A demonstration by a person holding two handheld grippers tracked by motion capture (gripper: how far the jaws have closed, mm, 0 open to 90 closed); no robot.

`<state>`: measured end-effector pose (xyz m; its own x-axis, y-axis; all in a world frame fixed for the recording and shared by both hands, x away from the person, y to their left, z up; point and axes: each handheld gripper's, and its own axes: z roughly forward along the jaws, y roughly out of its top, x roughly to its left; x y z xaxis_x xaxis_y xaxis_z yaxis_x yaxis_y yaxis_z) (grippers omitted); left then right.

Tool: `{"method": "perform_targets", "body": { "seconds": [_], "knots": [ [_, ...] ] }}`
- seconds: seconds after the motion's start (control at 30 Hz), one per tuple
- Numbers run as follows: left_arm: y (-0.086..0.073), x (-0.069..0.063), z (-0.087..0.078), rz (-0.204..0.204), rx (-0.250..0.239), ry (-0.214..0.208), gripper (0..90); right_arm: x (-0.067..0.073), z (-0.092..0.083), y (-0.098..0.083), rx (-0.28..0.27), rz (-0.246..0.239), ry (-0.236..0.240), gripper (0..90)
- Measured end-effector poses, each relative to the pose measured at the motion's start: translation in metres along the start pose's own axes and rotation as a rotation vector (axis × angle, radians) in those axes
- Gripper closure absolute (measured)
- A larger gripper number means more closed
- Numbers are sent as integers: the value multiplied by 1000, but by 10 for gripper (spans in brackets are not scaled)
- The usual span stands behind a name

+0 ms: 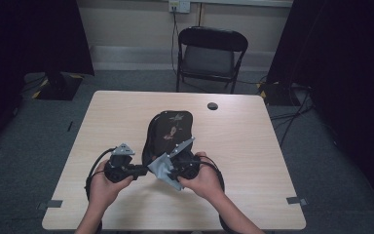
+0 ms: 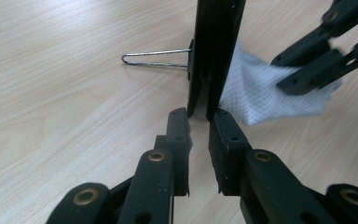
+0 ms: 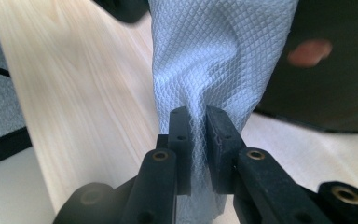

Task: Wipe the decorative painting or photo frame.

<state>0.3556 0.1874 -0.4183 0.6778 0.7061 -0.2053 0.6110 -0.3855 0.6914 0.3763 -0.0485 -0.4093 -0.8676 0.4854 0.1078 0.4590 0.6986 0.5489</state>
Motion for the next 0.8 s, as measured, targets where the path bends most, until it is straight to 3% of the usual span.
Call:
{"method": "perform_targets", "body": {
  "seconds": [0.43, 0.6, 0.8],
  "knots": [
    [-1, 0, 0, 2, -8, 1, 782, -11, 37, -34, 99, 49, 0, 819],
    [-2, 0, 0, 0, -4, 7, 778, -12, 33, -36, 96, 48, 6, 819],
    [-5, 1, -2, -1, 14, 18, 772, -6, 10, -26, 57, 20, 1, 819]
  ]
}}
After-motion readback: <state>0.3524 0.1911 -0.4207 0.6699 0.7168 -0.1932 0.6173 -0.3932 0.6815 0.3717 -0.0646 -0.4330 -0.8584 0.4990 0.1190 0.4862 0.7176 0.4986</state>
